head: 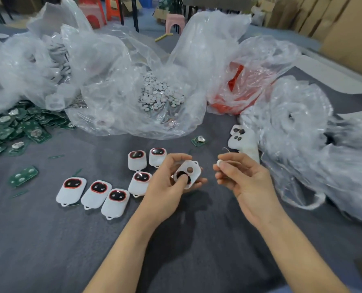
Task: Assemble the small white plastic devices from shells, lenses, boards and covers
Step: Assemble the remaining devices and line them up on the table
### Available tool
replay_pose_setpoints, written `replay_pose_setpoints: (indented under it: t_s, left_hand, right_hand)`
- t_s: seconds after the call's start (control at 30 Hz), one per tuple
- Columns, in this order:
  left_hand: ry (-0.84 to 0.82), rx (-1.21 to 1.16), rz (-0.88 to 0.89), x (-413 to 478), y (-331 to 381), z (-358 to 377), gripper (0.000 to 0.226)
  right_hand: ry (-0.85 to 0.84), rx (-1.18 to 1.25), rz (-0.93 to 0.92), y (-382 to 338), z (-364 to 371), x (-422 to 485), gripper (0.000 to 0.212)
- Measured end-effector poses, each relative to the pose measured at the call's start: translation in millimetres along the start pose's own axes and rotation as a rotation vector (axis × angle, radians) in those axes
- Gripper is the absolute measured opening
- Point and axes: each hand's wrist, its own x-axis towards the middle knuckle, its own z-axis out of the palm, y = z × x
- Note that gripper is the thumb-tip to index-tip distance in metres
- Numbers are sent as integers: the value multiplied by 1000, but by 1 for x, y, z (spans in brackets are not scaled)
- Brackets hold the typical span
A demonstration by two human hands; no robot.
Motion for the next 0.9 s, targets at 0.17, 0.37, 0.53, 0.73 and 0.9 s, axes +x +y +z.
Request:
replay_pose_setpoints:
  t_s: [0.17,0.37,0.53,0.73,0.9]
  left_hand:
    - [-18,-30,-2,-1,1,-3,37]
    - [-43,36,-60,-3,4,-4,40]
    - [-117,18,-112,-4,6,-4,41]
    - [-110,58,-102,-3,7,-4,40]
    - [-137,107,-101,-4,8,-2,39]
  right_hand:
    - [-21,39,34,7,3,-10,11]
    - [10,25,-4,14,9,-9,16]
    - [-4,-22,-65,17,10,-6,9]
    - [33,18,-19,17,7,-5,8]
    - [81,-153,-34,19,6,-3,11]
